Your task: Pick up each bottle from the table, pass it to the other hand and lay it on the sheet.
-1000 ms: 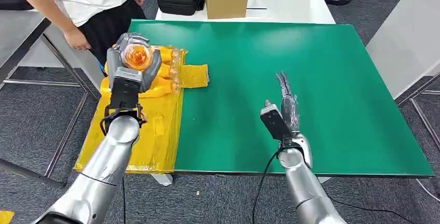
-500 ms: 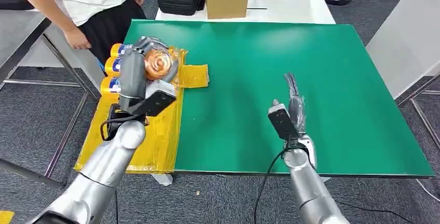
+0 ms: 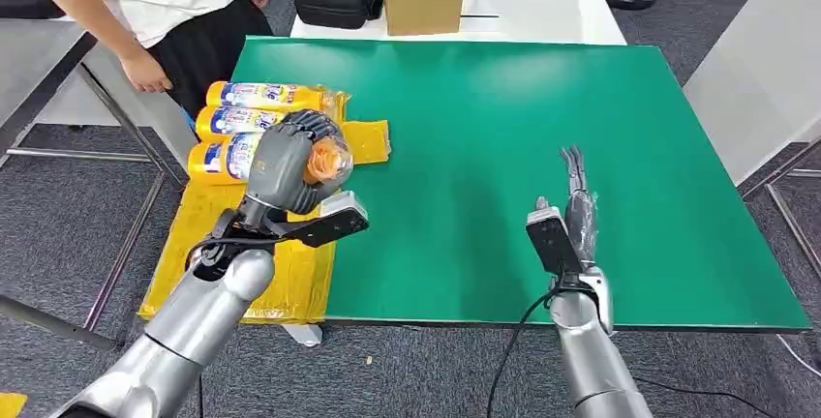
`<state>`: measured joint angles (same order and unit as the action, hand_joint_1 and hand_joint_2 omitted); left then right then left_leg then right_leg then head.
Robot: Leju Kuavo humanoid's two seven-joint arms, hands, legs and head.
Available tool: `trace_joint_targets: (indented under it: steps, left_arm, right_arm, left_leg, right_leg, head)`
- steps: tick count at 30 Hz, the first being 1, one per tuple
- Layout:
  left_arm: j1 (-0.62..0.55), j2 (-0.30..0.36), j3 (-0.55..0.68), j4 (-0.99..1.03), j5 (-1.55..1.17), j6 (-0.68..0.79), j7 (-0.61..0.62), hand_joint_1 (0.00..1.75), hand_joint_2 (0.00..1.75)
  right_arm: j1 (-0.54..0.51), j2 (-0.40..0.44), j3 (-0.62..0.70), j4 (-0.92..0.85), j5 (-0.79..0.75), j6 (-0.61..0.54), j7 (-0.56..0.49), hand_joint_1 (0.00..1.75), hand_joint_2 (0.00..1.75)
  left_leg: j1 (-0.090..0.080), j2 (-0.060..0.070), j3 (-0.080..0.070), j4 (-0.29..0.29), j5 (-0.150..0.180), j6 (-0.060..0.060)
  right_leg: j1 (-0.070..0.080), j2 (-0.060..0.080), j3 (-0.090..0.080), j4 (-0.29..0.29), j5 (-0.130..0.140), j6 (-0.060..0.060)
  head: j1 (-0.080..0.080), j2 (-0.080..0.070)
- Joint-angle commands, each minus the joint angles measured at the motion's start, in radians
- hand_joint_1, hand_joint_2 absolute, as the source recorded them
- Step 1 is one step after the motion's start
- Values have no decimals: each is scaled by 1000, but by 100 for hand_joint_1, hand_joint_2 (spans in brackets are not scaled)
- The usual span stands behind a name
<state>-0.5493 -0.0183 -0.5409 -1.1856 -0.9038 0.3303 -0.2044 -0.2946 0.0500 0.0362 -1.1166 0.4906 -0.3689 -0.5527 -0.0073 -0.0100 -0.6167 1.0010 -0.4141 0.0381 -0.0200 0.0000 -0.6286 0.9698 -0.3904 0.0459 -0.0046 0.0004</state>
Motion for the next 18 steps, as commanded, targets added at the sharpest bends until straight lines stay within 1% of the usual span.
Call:
trace_joint_targets:
  steps: [1,4,7,12,13,15,16,17,18]
  left_arm:
    - [-28,85,-74,75,-147,-115,64,175,175]
    - [-7,120,-72,94,-175,-118,68,175,175]
    - [-14,156,-88,118,-209,-135,70,175,175]
    - [-14,169,-109,138,-254,-177,85,175,175]
    - [-17,172,-119,145,-281,-189,103,175,175]
    - [-15,172,-120,158,-298,-202,114,175,175]
    - [-11,168,-115,164,-306,-201,126,175,175]
    - [-9,168,-113,165,-312,-196,135,175,175]
    - [-1,167,-104,162,-320,-187,147,175,175]
  right_arm:
    - [-1,-4,-54,-56,25,28,29,0,0]
    - [17,-3,-67,-85,33,31,29,0,0]
    - [16,-4,-85,-94,35,37,29,0,0]
    - [19,-2,-103,-94,50,60,28,0,0]
    - [19,-1,-105,-95,56,61,28,0,0]
    - [17,4,-110,-98,65,61,31,0,0]
    - [13,5,-111,-98,72,63,37,0,0]
    - [9,4,-111,-97,75,63,40,0,0]
    - [7,4,-113,-96,76,66,41,0,0]
  left_leg:
    - [1,1,4,0,-2,-2]
    - [2,2,8,0,-3,-3]
    - [1,2,6,-1,-3,-2]
    - [2,1,6,0,-3,-2]
    - [2,1,8,1,-4,-3]
    - [1,1,4,0,-1,-2]
    - [1,2,5,0,-2,-2]
    - [1,1,3,-1,-1,-2]
    - [1,1,6,0,-2,-2]
  right_leg:
    - [1,0,4,0,-2,-2]
    - [2,1,8,-1,-3,-3]
    - [1,1,6,0,-2,-2]
    - [2,1,5,0,-2,-2]
    - [3,0,8,0,-4,-3]
    - [1,0,4,0,-1,-2]
    - [1,1,5,0,-2,-2]
    - [1,0,3,-1,-1,-2]
    - [1,1,5,0,-2,-2]
  head:
    - [0,0]
    - [0,0]
    - [0,0]
    - [0,0]
    - [0,0]
    - [0,0]
    - [0,0]
    - [0,0]
    - [0,0]
